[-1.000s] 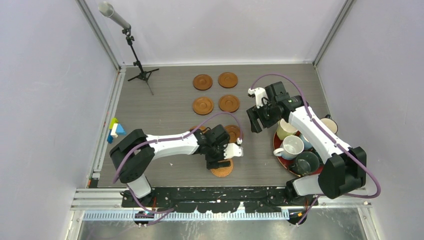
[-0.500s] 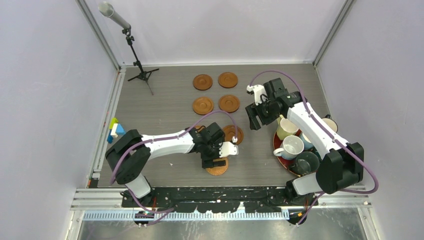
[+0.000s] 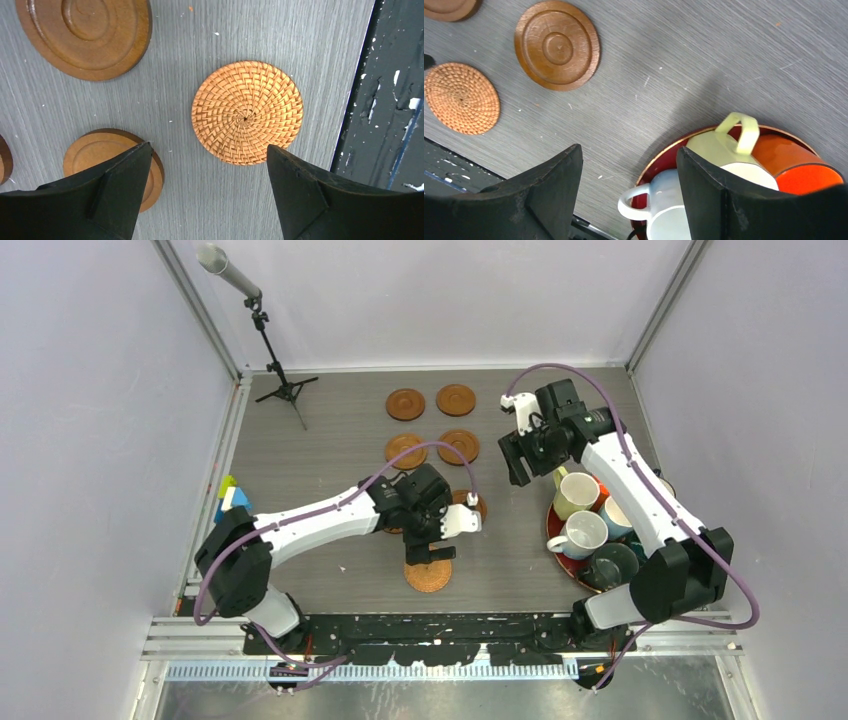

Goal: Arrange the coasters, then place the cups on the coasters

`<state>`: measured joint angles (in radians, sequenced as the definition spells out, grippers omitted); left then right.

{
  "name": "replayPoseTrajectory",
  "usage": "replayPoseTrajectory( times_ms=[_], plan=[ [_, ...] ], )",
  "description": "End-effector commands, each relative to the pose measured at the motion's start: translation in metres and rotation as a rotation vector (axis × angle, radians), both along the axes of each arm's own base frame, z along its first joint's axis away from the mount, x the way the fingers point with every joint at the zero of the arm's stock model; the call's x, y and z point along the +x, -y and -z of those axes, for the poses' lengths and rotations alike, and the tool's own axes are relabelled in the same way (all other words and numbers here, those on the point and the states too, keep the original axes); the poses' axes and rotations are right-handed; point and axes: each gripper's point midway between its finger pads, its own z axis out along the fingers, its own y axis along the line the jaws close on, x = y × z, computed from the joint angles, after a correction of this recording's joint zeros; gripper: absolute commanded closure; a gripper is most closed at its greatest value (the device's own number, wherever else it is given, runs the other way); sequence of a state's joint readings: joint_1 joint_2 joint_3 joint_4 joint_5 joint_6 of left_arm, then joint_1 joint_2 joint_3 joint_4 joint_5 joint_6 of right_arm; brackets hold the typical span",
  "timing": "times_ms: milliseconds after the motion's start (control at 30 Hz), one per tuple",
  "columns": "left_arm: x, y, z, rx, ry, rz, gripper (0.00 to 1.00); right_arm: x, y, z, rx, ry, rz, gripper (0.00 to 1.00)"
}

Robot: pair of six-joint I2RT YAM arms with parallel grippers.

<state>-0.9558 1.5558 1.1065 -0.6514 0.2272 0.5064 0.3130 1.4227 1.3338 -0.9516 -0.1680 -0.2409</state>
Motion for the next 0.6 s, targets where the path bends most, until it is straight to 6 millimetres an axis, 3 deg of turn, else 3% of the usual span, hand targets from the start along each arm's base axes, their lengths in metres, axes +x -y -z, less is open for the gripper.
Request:
replayPoseTrajectory(
  times_ms=[0, 233, 567],
  plan=[
    [0.003, 0.003, -0.028, -0.069, -0.037, -0.016, 0.12, 0.010, 0.023, -0.012, -0.094, -0.002, 0.024, 0.27],
    [0.015, 0.005, -0.042, -0.133, -0.053, -0.090, 0.11, 0.027, 0.065, 0.010, -0.272, -0.085, 0.053, 0.27],
    [0.033, -0.010, -0.039, -0.181, -0.109, -0.204, 0.11, 0.062, 0.084, 0.042, -0.356, -0.137, 0.065, 0.27]
  ],
)
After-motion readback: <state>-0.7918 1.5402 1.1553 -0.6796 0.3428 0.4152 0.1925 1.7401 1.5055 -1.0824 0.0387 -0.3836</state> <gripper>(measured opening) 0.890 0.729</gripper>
